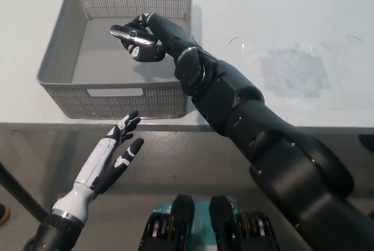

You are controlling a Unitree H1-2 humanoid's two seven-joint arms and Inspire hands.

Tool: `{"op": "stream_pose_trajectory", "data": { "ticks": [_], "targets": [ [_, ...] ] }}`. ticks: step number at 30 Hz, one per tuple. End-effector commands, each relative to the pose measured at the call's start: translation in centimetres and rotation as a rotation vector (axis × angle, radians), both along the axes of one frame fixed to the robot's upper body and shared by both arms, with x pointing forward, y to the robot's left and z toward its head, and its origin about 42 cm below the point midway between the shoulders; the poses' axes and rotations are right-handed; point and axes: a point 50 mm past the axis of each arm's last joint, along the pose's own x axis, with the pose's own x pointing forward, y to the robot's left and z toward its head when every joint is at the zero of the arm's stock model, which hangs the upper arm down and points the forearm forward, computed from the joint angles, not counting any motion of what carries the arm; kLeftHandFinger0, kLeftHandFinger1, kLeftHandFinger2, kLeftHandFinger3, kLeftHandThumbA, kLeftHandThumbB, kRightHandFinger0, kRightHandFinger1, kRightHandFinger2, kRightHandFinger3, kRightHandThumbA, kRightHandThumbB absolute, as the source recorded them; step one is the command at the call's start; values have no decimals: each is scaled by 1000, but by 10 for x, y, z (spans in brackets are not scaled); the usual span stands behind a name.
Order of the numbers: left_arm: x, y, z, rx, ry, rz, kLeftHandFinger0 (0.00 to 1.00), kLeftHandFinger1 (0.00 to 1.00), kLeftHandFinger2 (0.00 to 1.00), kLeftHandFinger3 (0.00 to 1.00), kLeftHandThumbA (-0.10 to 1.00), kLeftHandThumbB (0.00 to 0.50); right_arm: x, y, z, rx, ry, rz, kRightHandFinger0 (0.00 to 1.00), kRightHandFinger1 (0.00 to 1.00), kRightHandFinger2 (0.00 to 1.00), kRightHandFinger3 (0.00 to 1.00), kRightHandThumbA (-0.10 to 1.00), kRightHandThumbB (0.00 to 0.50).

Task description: Use the right hand to pick up a webcam and put it into a container on the left side

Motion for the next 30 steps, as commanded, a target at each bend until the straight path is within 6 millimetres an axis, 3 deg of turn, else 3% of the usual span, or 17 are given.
{"op": "stream_pose_trajectory", "data": {
  "ticks": [1,2,3,5,7,12,17,19,22,27,30],
  "targets": [
    [6,-2,19,26,-66,-37,1000,1000,1000,1000,899,88,11,0,42,-95,-39,16,823,1000,1000,1000,400,313],
    [7,-2,20,25,-68,-40,1000,1000,1000,1000,893,83,11,0,43,-108,4,35,982,1000,1000,1000,532,360],
    [7,-2,20,28,-68,-42,1000,1000,1000,1000,890,84,11,1,43,-124,25,45,1000,1000,1000,1000,617,398],
    [8,-2,21,28,-68,-44,1000,1000,1000,1000,889,87,11,1,44,-153,24,52,1000,1000,1000,1000,720,422],
    [9,-2,22,23,-71,-49,1000,1000,1000,1000,872,78,11,1,46,-182,15,68,1000,1000,1000,1000,832,410],
    [11,-3,24,32,-75,-59,1000,1000,1000,1000,866,79,13,0,50,-214,-1,84,1000,1000,1000,1000,969,414],
    [12,-4,25,35,-76,-65,1000,1000,1000,1000,856,67,15,-4,55,-165,-16,86,1000,1000,1000,1000,1000,434],
    [13,-3,25,35,-73,-65,1000,1000,1000,1000,854,71,18,-8,68,-71,-38,93,1000,1000,1000,1000,1000,453],
    [14,-3,26,36,-67,-66,1000,1000,1000,1000,860,81,23,-17,97,76,-81,104,1000,1000,1000,1000,1000,408],
    [15,-2,25,49,-58,-69,1000,1000,1000,1000,868,82,27,-35,172,363,-182,177,1000,1000,1000,1000,1000,468],
    [14,-1,23,45,-45,-66,1000,1000,1000,1000,870,88,21,-48,210,457,-260,223,1000,1000,1000,1000,1000,466]
  ]
}}
